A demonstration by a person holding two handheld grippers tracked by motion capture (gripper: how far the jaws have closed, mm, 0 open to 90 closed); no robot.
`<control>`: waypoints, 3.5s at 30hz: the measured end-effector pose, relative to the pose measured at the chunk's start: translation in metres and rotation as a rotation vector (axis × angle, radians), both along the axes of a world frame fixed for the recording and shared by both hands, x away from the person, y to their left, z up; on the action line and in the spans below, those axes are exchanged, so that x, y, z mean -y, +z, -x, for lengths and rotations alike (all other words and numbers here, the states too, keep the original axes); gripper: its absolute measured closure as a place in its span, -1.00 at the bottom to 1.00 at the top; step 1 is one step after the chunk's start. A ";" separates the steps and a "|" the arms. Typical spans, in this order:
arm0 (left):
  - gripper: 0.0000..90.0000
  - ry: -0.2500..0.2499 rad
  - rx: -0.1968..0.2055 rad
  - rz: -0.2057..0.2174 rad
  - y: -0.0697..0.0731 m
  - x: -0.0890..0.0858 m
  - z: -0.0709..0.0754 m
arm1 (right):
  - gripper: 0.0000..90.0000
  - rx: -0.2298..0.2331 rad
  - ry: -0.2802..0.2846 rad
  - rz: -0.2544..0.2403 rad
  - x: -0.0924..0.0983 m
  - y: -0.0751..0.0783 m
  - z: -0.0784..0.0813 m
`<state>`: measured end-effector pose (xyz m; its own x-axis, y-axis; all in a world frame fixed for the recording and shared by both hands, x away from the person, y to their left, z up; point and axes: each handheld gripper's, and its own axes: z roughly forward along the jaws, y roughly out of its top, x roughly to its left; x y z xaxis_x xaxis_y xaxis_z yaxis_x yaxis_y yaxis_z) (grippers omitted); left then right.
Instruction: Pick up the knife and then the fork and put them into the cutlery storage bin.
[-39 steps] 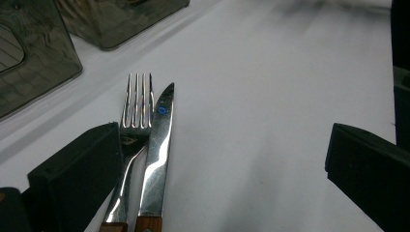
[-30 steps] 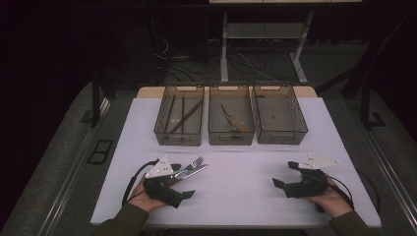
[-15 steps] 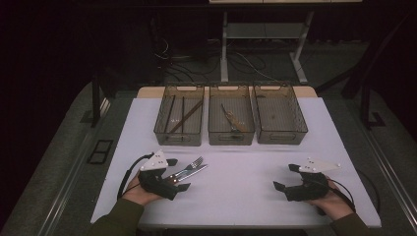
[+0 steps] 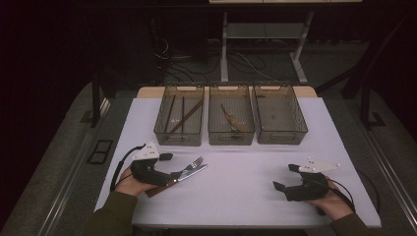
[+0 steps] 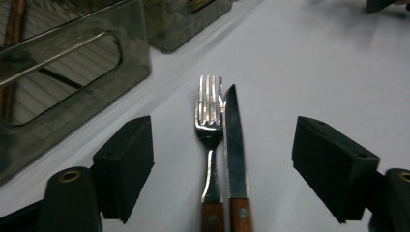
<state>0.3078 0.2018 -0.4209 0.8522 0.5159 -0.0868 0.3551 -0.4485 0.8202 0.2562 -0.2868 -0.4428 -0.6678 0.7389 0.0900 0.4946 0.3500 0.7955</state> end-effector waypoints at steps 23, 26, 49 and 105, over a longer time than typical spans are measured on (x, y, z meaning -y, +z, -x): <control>0.46 -0.037 -0.115 -0.071 -0.014 -0.019 -0.005 | -0.73 0.001 0.014 0.003 -0.002 -0.001 0.000; 0.52 -0.047 -0.114 -0.092 -0.015 -0.019 -0.003 | -0.73 -0.001 0.015 0.005 -0.002 0.000 0.001; 0.63 -0.052 -0.069 -0.234 -0.022 -0.002 0.006 | -0.73 0.004 0.020 0.024 -0.002 -0.001 0.001; 0.72 -0.066 -0.044 -0.118 0.013 0.056 0.013 | -0.68 -0.058 0.103 -0.042 -0.023 0.017 -0.007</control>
<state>0.2947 0.1457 -0.4079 0.8813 0.4679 -0.0667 0.3562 -0.5648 0.7444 0.2635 -0.2640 -0.4259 -0.7325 0.6617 0.1601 0.5036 0.3682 0.7816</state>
